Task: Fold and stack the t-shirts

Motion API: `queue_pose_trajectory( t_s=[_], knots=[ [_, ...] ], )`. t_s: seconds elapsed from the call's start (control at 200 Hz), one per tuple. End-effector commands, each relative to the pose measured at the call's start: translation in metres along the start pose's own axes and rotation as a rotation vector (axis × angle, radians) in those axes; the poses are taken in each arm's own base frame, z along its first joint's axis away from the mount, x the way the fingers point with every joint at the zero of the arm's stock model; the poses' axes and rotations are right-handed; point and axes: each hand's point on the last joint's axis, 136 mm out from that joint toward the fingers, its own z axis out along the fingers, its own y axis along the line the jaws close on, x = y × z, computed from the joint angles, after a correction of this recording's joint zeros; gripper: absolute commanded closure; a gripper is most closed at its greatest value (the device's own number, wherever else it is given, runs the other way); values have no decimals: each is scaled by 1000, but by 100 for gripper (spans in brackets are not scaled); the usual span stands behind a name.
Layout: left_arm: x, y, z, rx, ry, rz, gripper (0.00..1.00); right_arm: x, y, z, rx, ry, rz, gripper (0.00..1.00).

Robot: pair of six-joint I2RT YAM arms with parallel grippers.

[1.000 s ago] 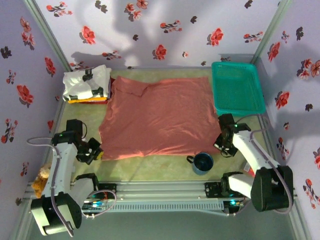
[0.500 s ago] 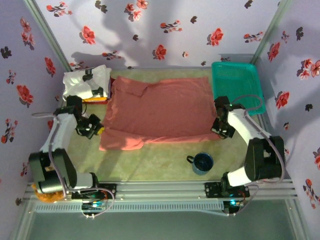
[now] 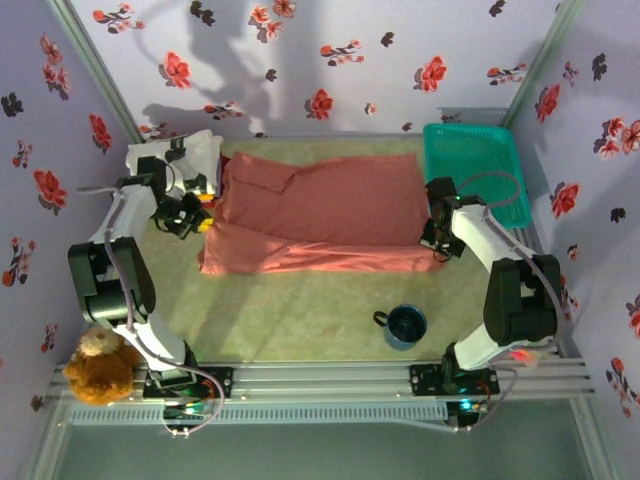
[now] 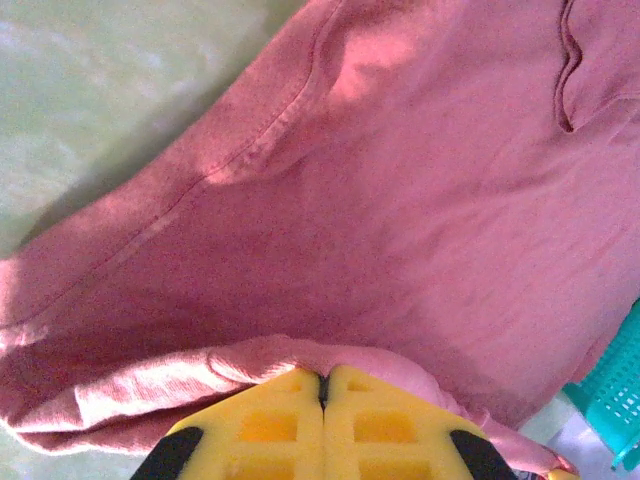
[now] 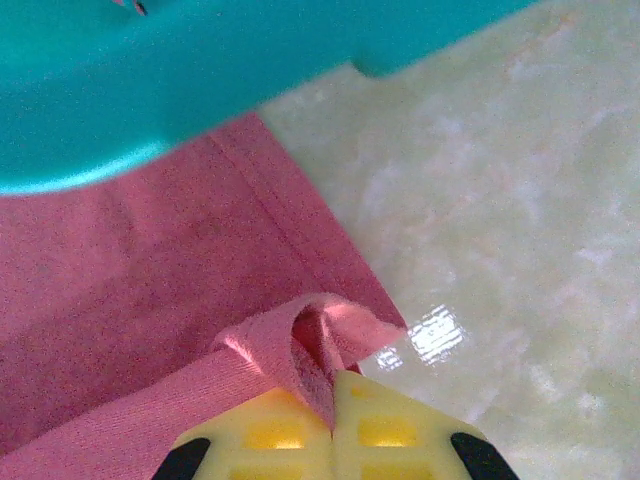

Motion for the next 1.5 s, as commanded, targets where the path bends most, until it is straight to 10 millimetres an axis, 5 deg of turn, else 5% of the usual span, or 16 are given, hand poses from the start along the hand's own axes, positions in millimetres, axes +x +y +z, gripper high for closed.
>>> queue_pose_trajectory(
  t_s=[0.0, 0.41, 0.715, 0.86, 0.945, 1.04, 1.185, 1.35, 1.495],
  knots=[
    [-5, -4, 1, 4, 25, 31, 100, -15, 1, 3, 20, -61, 43, 100],
    [-28, -8, 8, 29, 17, 10, 100, -37, 5, 5, 23, -175, 114, 100],
    [-33, 1, 22, 10, 41, -4, 100, -33, 20, 24, 27, -162, 113, 100],
    [-39, 8, 26, 3, 34, -18, 100, -38, 27, 21, 36, -215, 88, 87],
    [-44, 9, 26, 6, 31, -18, 100, -40, 31, 16, 25, -235, 74, 70],
    [-49, 10, 23, 9, 27, -24, 81, -39, 30, 10, 25, -243, 69, 58],
    [-52, 9, 17, 17, 23, -18, 51, -35, 24, -7, 24, -270, 66, 53],
    [-49, 12, 1, -2, -15, 11, 49, -25, 22, -26, 1, -248, 23, 51],
    [-26, 15, -8, -10, -17, 37, 49, -2, 42, -22, -114, -126, -41, 51]
  ],
)
